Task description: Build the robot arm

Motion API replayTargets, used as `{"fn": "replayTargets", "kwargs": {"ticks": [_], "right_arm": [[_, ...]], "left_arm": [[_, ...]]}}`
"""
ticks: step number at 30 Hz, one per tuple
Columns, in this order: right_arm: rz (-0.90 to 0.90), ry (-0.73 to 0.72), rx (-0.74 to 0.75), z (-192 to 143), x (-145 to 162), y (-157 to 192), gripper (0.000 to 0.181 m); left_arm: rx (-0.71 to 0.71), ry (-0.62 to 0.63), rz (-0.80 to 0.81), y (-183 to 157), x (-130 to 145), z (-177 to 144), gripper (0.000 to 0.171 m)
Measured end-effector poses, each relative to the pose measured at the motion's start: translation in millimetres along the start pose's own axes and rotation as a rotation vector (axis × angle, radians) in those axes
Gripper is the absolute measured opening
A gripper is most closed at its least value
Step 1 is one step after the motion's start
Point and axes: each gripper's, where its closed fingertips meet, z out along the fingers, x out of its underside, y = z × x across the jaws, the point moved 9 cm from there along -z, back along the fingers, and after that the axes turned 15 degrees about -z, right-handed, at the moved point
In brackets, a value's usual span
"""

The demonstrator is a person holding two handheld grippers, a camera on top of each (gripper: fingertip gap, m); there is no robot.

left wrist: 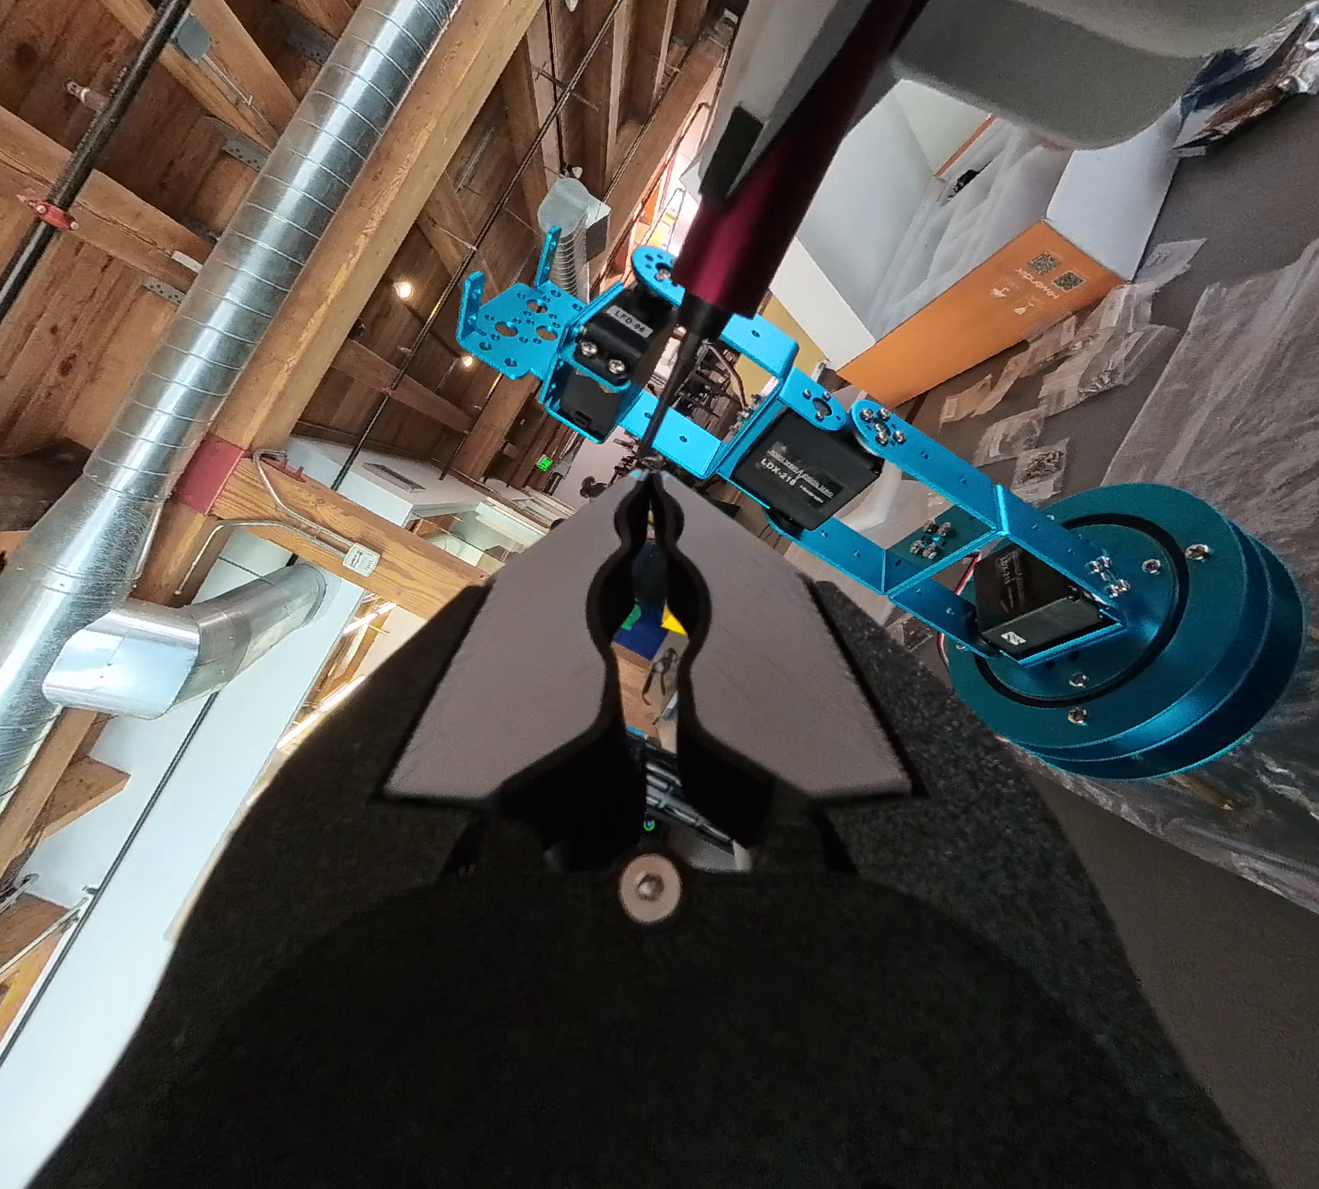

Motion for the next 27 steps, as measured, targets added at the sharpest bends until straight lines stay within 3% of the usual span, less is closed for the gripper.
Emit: {"fn": "replayTargets", "kwargs": {"ticks": [4, 5, 11, 14, 27], "right_arm": [[0.008, -0.003, -0.004, -1, -1, -1, 0.023], [0.018, -0.006, -0.010, -1, -1, -1, 0.023], [0.045, -0.027, -0.016, -4, -3, -2, 0.022], [0.076, -0.052, -0.032, -6, -5, -2, 0.023], [0.091, -0.066, -0.039, -5, -7, -2, 0.023]], "left_arm": [[0.017, 0.015, -0.058, -1, 1, 0, 0.000], [0.031, 0.012, -0.094, 0, 0, -1, 0.008], [0.144, -0.070, -0.497, 12, -10, -6, 0.015], [0.180, -0.110, -0.605, 17, -12, -7, 0.015], [0.211, -0.139, -0.657, 18, -11, -7, 0.002]]}}
